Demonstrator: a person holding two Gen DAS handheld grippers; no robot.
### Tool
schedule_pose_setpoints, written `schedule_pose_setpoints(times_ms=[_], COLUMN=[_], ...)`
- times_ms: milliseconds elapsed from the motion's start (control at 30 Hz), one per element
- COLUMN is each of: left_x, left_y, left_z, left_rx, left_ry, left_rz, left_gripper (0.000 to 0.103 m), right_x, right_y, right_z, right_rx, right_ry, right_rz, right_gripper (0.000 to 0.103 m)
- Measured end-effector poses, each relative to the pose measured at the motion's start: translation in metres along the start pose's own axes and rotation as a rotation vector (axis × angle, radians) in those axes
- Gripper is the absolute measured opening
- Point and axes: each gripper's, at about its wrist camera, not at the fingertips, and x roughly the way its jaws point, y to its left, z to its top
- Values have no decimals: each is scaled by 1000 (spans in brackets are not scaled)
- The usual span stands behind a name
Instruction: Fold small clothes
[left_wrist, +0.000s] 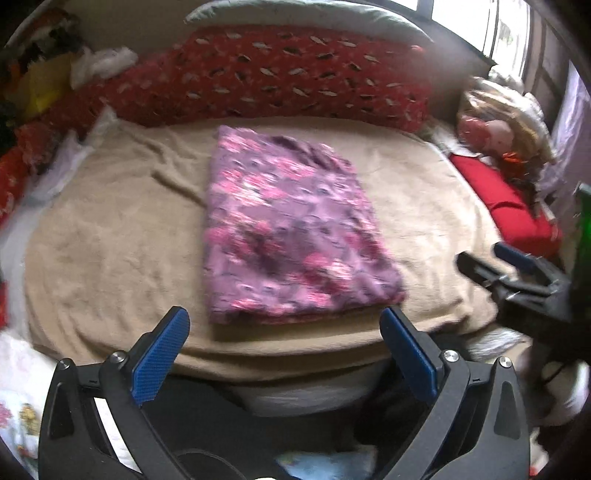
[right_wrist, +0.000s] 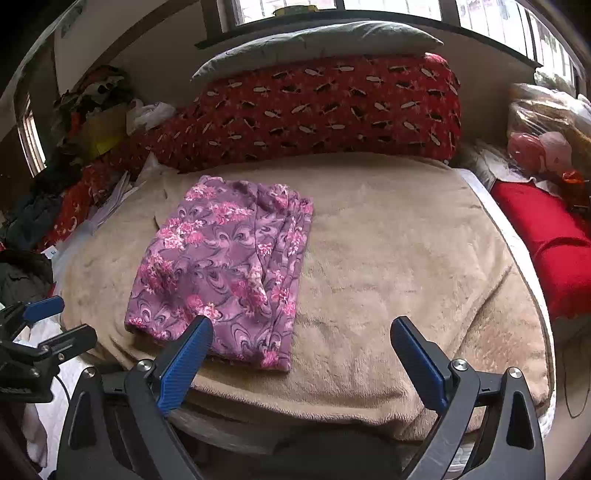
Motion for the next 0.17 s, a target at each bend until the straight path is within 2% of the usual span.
schedule_pose_setpoints(times_ms=[100,167], left_x=[2,3], left_y=[-4,-5], left_z=[1,2], left_rx=[-12,-6], left_ry=[16,-3], left_rz=[-30,21], left_gripper=[103,103], right_x=[0,1], right_y=[-4,-7], right_z=[-1,-1], right_rx=[11,19], right_ry=[6,11], right_rz=[2,0], right_gripper=[98,98])
